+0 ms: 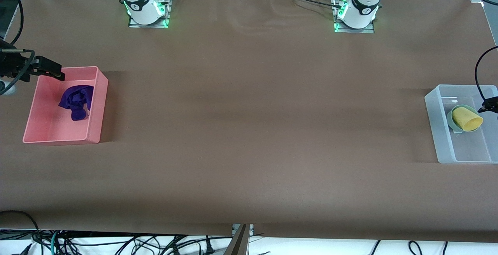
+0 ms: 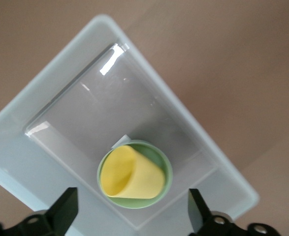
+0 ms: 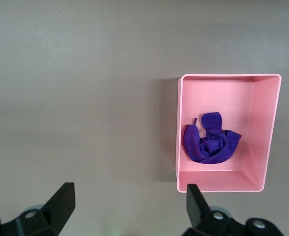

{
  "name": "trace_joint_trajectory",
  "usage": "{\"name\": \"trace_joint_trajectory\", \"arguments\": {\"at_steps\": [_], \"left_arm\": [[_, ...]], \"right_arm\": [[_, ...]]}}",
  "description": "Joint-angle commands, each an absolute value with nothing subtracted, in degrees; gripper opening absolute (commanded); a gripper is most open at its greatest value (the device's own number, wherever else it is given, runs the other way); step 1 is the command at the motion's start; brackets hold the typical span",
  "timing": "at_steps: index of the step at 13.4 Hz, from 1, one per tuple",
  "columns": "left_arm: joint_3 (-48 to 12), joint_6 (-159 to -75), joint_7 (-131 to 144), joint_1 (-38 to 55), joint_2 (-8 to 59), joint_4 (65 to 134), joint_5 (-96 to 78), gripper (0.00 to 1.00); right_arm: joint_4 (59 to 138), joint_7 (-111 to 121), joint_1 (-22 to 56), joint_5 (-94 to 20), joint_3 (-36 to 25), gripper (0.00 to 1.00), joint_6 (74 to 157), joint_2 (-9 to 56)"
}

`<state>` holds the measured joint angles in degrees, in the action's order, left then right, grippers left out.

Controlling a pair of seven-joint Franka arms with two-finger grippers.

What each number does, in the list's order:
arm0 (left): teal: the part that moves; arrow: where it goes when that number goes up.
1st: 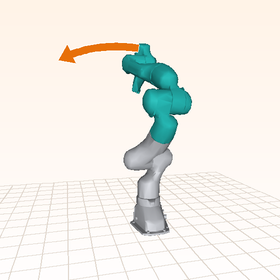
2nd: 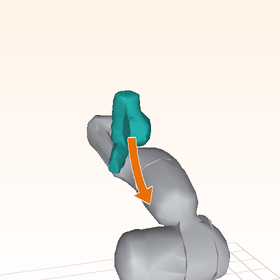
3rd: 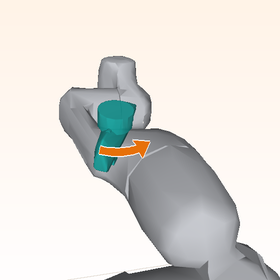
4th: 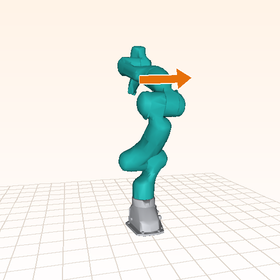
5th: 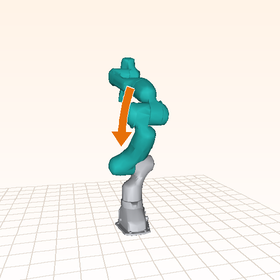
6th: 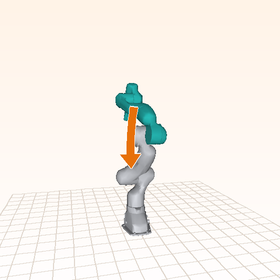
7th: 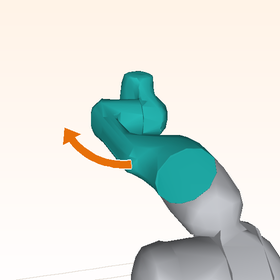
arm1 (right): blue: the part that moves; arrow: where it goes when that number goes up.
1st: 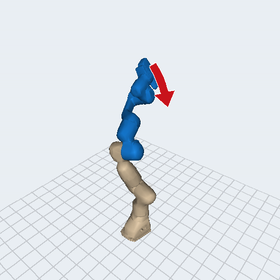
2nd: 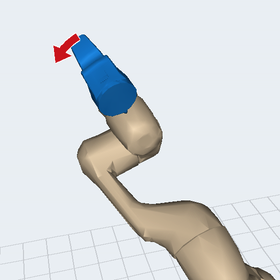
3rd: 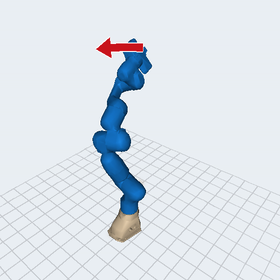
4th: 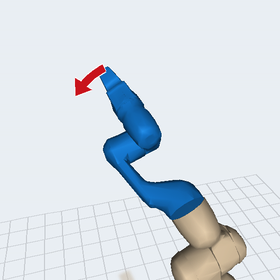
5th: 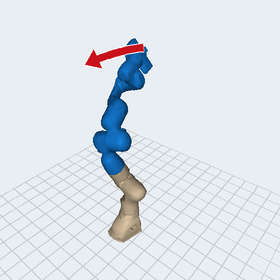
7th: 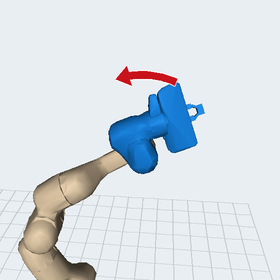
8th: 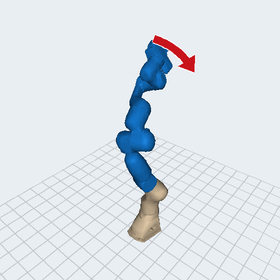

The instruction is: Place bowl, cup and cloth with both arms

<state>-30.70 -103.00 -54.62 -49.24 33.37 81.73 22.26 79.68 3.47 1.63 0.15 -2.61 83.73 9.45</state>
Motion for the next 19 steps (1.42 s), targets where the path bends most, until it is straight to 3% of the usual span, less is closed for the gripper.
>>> {"name": "trace_joint_trajectory", "arguments": {"at_steps": [1, 5, 9, 10, 14, 17, 19], "left_arm": [[-38.73, -93.11, -43.73, -49.04, 31.82, 77.97, 22.85, 1.0], [-47.27, -84.66, -22.98, -45.19, 28.31, 76.99, 22.85, 1.0], [-46.95, -81.29, -16.97, -38.78, 22.52, 76.81, 17.0, 1.0], [-42.24, -81.65, -16.96, -36.32, 21.72, 76.9, 13.48, 1.0], [-11.84, -88.93, -16.61, -14.29, 12.59, 83.74, 0.36, 1.0], [-1.96, -93.49, -4.81, -1.53, 1.97, 95.67, 0.09, 1.0], [-0.97, -99.81, -3.87, 0.0, -3.05, 103.32, 0.44, 1.0]], "right_arm": [[80.07, 4.13, 1.32, 0.09, -2.55, 1.0, 83.32, 8.96], [79.98, 4.04, 1.32, 0.09, -2.55, 1.0, 83.5, 9.14], [79.89, 4.13, 1.32, 0.0, -2.99, 1.0, 83.41, 9.23], [79.98, 4.13, 1.32, 0.0, -2.99, 1.0, 83.41, 9.23], [79.89, 4.13, 1.32, -0.09, -2.99, 1.0, 83.5, 9.32], [79.89, 4.13, 1.32, -0.18, -3.08, 1.0, 83.58, 9.32], [79.89, 4.13, 1.32, -0.26, -3.08, 1.0, 83.58, 9.4]]}}
